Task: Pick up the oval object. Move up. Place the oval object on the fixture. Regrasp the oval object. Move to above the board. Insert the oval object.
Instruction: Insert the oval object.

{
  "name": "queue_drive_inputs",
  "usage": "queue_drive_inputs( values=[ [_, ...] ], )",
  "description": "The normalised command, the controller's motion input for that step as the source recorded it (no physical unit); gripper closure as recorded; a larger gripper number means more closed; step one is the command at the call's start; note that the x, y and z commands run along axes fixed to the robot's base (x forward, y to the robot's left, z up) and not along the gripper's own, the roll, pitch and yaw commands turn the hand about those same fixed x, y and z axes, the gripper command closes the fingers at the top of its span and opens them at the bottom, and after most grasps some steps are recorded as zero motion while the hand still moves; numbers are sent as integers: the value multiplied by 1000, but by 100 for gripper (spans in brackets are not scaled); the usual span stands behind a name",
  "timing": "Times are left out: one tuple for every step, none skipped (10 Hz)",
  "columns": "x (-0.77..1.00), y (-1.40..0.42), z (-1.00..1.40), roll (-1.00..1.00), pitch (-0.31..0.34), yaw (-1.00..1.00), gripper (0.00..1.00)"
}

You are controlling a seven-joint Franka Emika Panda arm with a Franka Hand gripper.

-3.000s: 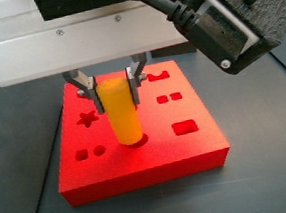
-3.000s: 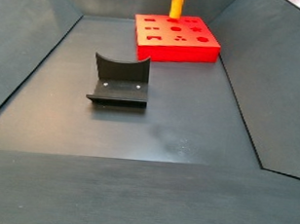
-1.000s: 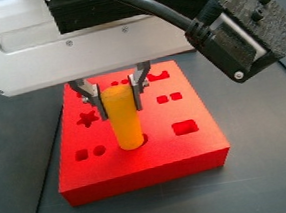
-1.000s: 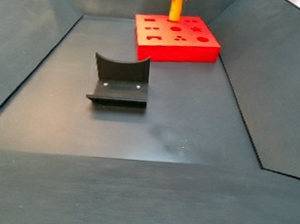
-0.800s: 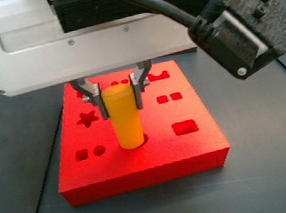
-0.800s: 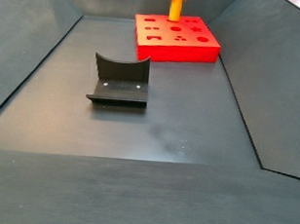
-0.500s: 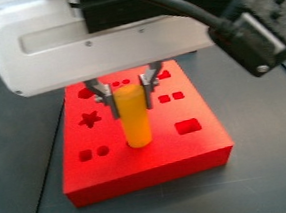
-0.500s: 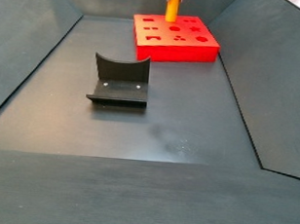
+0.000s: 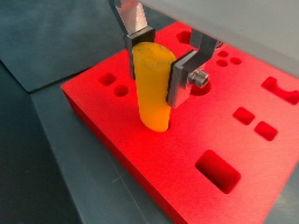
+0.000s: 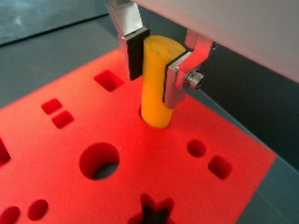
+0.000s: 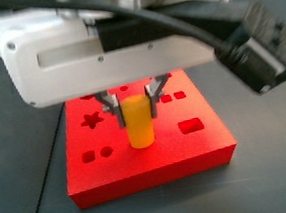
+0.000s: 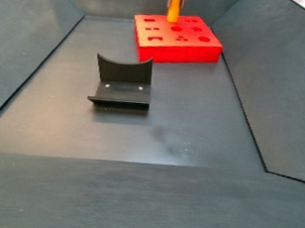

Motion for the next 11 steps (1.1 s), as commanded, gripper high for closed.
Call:
queue_drive_inputs(
  values=[
    [151,0,-806,-131,0,-397,100],
    [454,80,-686,-171,26,-677,100],
    [363,51,-671,-153,17,-743,100],
    [280,29,-677,-134,10,-789,100],
    [369,103,-509,-86,0,-789,100],
    [-43,226,-323,-11,-27,0,100],
    [343,431,-231,-40,0,-517,100],
    [371,209,-243,0,0,-780,100],
    [314,169,-223,0,0,-823,100],
    [377,154,0,-4,33,-617,100],
    [0,0,0,6,-6,0,100]
  ],
)
